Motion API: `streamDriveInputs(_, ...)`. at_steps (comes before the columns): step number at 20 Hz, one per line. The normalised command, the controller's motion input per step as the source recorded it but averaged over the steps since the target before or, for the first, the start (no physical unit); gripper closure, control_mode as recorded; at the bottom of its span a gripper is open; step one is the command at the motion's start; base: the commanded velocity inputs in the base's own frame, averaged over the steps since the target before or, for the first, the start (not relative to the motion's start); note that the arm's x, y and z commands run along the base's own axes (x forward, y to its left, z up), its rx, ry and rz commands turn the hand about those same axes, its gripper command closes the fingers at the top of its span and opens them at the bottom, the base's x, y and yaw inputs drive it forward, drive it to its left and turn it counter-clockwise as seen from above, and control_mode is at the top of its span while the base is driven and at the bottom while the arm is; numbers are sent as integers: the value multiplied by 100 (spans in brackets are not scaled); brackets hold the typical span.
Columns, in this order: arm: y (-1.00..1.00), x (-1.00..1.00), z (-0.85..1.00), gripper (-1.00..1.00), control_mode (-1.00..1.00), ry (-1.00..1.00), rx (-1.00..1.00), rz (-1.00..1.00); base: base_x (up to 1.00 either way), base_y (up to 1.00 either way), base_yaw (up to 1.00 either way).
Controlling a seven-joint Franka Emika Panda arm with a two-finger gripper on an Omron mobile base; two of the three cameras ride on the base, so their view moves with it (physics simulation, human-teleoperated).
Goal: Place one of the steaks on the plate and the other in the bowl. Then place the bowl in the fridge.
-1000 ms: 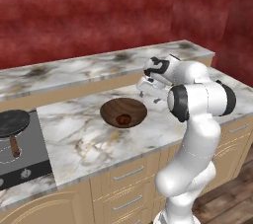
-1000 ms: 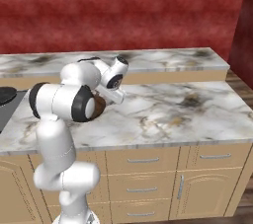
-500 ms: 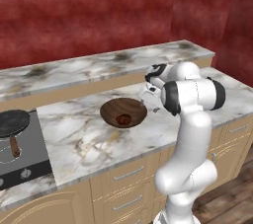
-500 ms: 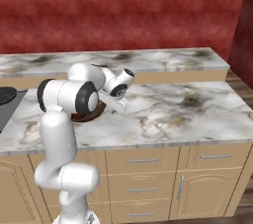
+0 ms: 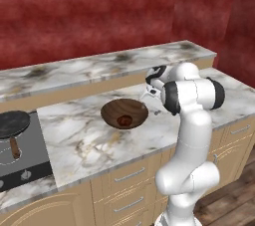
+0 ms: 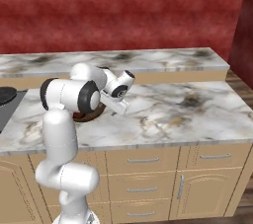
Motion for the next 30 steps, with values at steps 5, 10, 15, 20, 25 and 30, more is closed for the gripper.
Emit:
streamDriveInputs(5,24,0,-6,-100,-100,0,0,0,0,0,0)
streamDriveInputs(10,25,0,-16,-100,-100,3,0,0,0,0,0)
streamDriveInputs(15,15,0,-25,-100,-100,5,0,0,0,0,0)
streamDriveInputs(20,5,0,-17,-100,-100,1,0,0,0,0,0)
streamDriveInputs(25,5,0,0,-100,-100,-3,0,-2,0,0,0)
streamDriveInputs(30,6,-35,0,-100,-100,-9,0,-8,0,0,0)
